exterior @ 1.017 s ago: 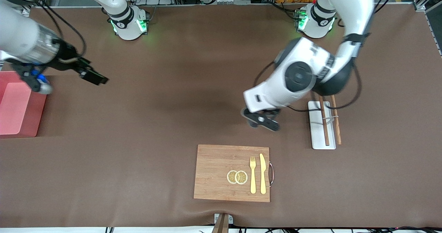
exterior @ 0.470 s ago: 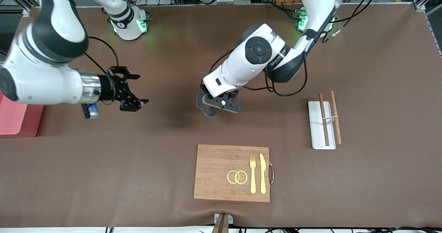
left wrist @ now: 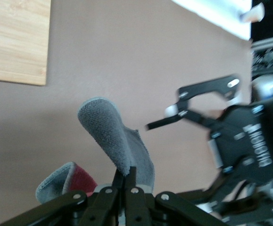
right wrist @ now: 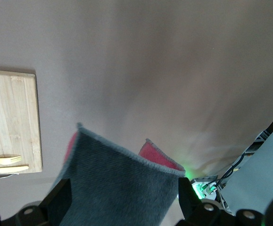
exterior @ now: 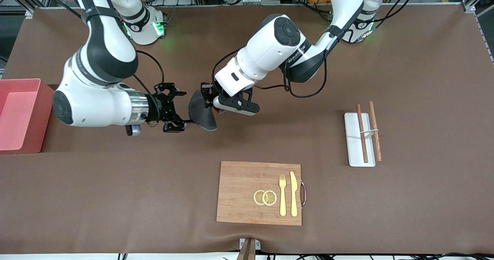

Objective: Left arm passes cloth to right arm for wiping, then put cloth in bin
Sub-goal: 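Grasp the cloth with the right gripper and open the left gripper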

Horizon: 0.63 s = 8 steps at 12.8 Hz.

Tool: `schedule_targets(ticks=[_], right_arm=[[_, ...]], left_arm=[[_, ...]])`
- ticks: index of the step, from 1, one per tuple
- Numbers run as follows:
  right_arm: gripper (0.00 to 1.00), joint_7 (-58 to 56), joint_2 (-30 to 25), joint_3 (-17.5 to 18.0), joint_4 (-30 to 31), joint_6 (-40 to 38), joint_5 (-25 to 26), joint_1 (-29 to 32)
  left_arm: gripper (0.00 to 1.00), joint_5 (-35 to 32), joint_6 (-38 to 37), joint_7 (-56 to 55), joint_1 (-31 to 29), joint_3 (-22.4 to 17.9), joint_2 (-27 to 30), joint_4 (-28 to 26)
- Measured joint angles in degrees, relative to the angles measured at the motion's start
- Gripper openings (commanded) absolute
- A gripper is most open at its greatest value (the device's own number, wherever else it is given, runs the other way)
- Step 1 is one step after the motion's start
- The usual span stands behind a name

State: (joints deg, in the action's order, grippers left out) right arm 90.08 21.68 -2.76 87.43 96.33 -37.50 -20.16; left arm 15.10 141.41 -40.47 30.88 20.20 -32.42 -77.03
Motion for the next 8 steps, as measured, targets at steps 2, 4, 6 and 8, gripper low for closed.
schedule_targets(ticks=[2,4,6,8], right_arm=[[0.89,0.6,0.1,0.0,0.0,0.7,-0.2,-0.8],[0.55,0.9,0.3,0.0,0.0,1.8,-1.8,-1.8],[0.15,0.9,0.6,0.0,0.0,2.2,-4.1,-2.1],[0.00,0.9,0.7,0.0,0.0,2.2,-4.5,-2.1]], left_arm=[[0.00,0.0,2.0,-1.5,0.5,0.0,-0.1,0.0],[0.00,0.0,2.4,-1.9,0.6,0.0,-0.1,0.0],[0.00,0.0,2.5,-2.0,0.6,0.0,-0.1,0.0],[0.00,0.0,2.5,-2.0,0.6,0.0,-0.1,0.0]])
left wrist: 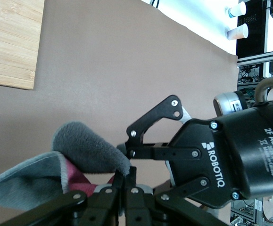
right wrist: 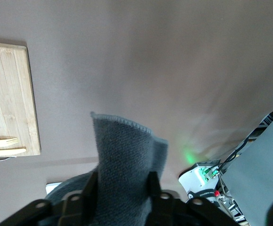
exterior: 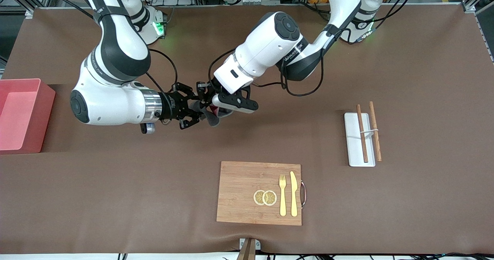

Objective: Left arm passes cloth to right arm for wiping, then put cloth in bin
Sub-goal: 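Grasp the cloth with the right gripper and open the left gripper, then pull the cloth away with the right gripper while the left gripper retracts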

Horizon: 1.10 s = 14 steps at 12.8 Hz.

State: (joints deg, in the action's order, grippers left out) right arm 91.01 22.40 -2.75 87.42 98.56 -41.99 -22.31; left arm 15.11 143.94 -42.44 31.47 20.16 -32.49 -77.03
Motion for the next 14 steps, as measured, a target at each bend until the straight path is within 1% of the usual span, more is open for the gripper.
schedule_targets(ticks=[1,2,3,4,6,9,10,12,13,14], right_arm=[[0.00,-0.1,0.0,0.0,0.0,0.1,-0.1,0.0],[0.00,-0.4,0.0,0.0,-0.1,0.1,-0.1,0.0],[0.00,-0.5,0.0,-0.1,-0.1,0.1,-0.1,0.0],[0.00,-0.7,0.0,-0.1,-0.2,0.1,-0.1,0.0],[0.00,-1.9,0.0,-0.3,-0.2,0.1,0.2,0.1],[0.00,-11.8,0.3,-0.5,-0.1,-0.1,2.8,0.1],[0.00,-16.0,0.5,-0.5,0.2,-0.2,5.2,0.1],[0.00,-23.5,1.1,-0.4,2.4,1.6,12.6,-0.1],[0.00,-26.1,1.4,-0.4,4.2,4.3,14.6,-0.2],[0.00,-29.0,1.7,-0.4,6.7,8.4,15.3,-0.3]], left_arm=[[0.00,0.0,0.0,0.0,0.0,0.0,0.0,0.0],[0.36,0.0,0.0,0.0,0.0,0.0,0.0,0.0],[0.92,0.0,0.1,0.0,0.0,0.0,0.0,0.0],[1.00,0.0,0.2,0.0,0.0,0.0,0.0,0.0],[1.00,-0.1,0.5,0.1,-0.1,-0.2,0.1,0.1],[1.00,-0.2,0.6,0.2,-1.2,-0.6,0.8,0.1],[1.00,-0.2,0.4,0.2,-2.2,-0.7,1.1,0.1],[1.00,-0.2,-2.1,0.5,-5.4,-0.9,1.9,0.0],[1.00,-0.3,-5.3,1.5,-7.6,-1.0,2.6,0.0],[1.00,-0.3,-9.4,3.6,-10.2,-1.1,3.6,0.0]])
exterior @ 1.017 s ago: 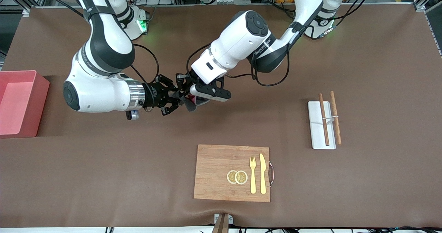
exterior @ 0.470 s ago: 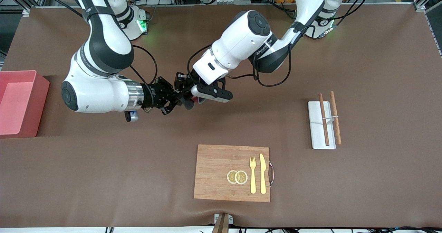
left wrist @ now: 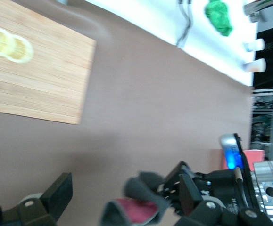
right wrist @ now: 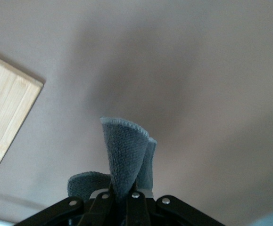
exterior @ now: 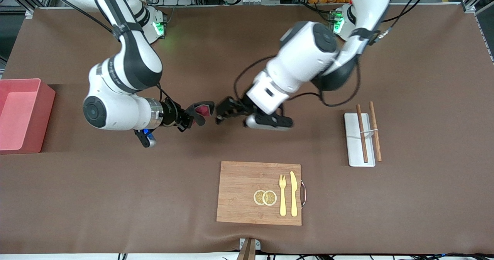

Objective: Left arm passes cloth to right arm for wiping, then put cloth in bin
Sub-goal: 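Pull the cloth away with the right gripper while the left gripper retracts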

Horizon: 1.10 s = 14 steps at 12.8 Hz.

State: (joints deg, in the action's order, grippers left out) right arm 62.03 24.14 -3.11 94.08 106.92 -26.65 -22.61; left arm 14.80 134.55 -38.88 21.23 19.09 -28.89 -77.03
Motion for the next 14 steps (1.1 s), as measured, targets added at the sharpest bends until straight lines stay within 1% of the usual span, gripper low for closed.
schedule_targets(ticks=[2,3,4,6,7,8,10,11,14], right_arm=[[0.00,-5.7,0.8,0.1,6.3,10.1,0.3,-0.2],[0.00,-8.0,1.5,0.1,8.7,13.7,0.5,-0.3],[0.00,-10.0,2.3,0.0,10.0,15.7,0.6,-0.3],[0.00,-15.2,3.3,-0.6,11.0,16.7,0.8,0.4],[0.00,-19.5,3.4,-1.0,11.6,16.7,0.9,2.1],[0.00,-25.0,3.4,-1.3,12.2,16.7,0.9,4.7],[0.00,-38.1,3.4,-1.5,13.8,16.4,1.1,12.0],[0.00,-44.8,3.4,-1.6,14.4,16.2,2.2,15.4],[0.00,-61.5,3.4,-1.7,14.7,16.3,10.9,24.7]], left_arm=[[1.00,0.0,-9.6,5.8,-6.3,0.0,2.5,0.0],[1.00,0.0,-14.5,7.8,-9.4,-0.1,3.9,0.0],[1.00,-0.5,-18.8,8.8,-12.2,-0.1,5.1,-0.1],[1.00,-5.3,-25.8,9.2,-16.4,-0.1,7.1,-0.1],[1.00,-7.7,-28.6,9.1,-17.6,-0.1,8.0,-0.1],[1.00,-9.2,-31.0,9.0,-18.5,-0.1,8.9,-0.2],[1.00,-10.2,-34.2,8.9,-21.5,-0.1,10.7,-0.2],[1.00,-10.5,-35.1,8.9,-23.2,-0.1,11.3,-0.3],[1.00,-13.4,-38.4,9.8,-27.0,-0.1,12.4,-0.4]])
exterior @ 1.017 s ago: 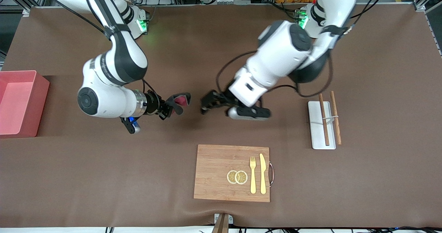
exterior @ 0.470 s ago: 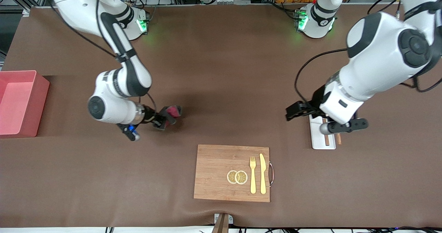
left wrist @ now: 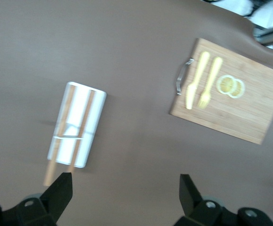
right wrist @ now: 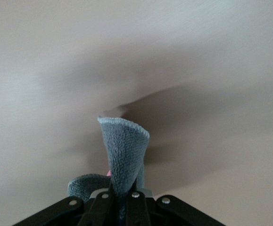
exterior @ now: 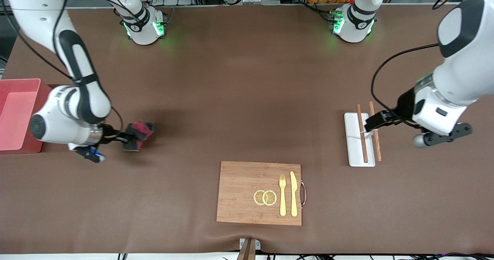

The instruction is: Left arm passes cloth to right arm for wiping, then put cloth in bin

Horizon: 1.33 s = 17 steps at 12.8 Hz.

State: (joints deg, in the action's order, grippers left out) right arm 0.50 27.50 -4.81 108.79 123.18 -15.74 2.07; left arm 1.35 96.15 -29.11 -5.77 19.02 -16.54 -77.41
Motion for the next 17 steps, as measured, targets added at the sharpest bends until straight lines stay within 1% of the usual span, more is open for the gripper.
schedule_targets(ticks=[3,4,5,7,8,9,11,12,13,15,17], right_arm=[[0.00,-17.2,0.0,-0.1,-1.6,0.2,4.9,9.1],[0.00,-21.0,0.0,-0.1,-2.9,0.3,7.8,11.6],[0.00,-23.7,0.0,-0.1,-4.4,0.0,10.8,13.3],[0.00,-26.4,0.0,0.0,-8.6,-3.2,17.1,14.1],[0.00,-26.7,0.0,0.5,-10.6,-5.4,18.8,13.8],[0.00,-26.7,0.1,0.8,-11.4,-6.0,19.3,13.2],[0.00,-25.6,2.3,1.3,-11.3,-4.0,18.9,12.0],[0.00,-24.6,4.3,1.6,-11.1,-2.3,17.4,11.3],[0.00,-22.9,6.3,1.8,-10.9,-1.0,14.9,10.1],[0.00,-13.7,8.8,2.2,-10.9,0.0,12.1,5.5],[0.00,-0.4,9.0,3.3,-10.8,-0.1,10.5,-0.4]], left_arm=[[1.00,-1.5,-6.3,5.9,-3.0,-0.4,2.0,-0.1],[1.00,-1.6,-7.2,7.3,-2.4,-2.0,3.2,-0.9],[1.00,-1.6,-7.7,8.8,-0.1,-5.1,4.8,-2.4],[1.00,-1.6,-8.0,12.6,6.1,-12.4,9.5,-6.9],[1.00,-1.6,-8.0,15.0,7.7,-14.6,12.0,-9.3],[1.00,-1.6,-8.0,17.8,8.6,-16.5,14.2,-11.1],[1.00,-1.6,-8.0,23.8,10.9,-20.5,17.4,-13.3],[1.00,-1.6,-8.0,26.4,11.7,-21.8,18.3,-13.7],[1.00,-1.7,-8.1,29.6,11.8,-22.3,18.9,-13.8],[1.00,-1.8,-8.1,36.0,11.5,-22.4,19.3,-13.8],[1.00,-1.8,-8.1,37.1,11.6,-22.3,19.4,-13.8]])
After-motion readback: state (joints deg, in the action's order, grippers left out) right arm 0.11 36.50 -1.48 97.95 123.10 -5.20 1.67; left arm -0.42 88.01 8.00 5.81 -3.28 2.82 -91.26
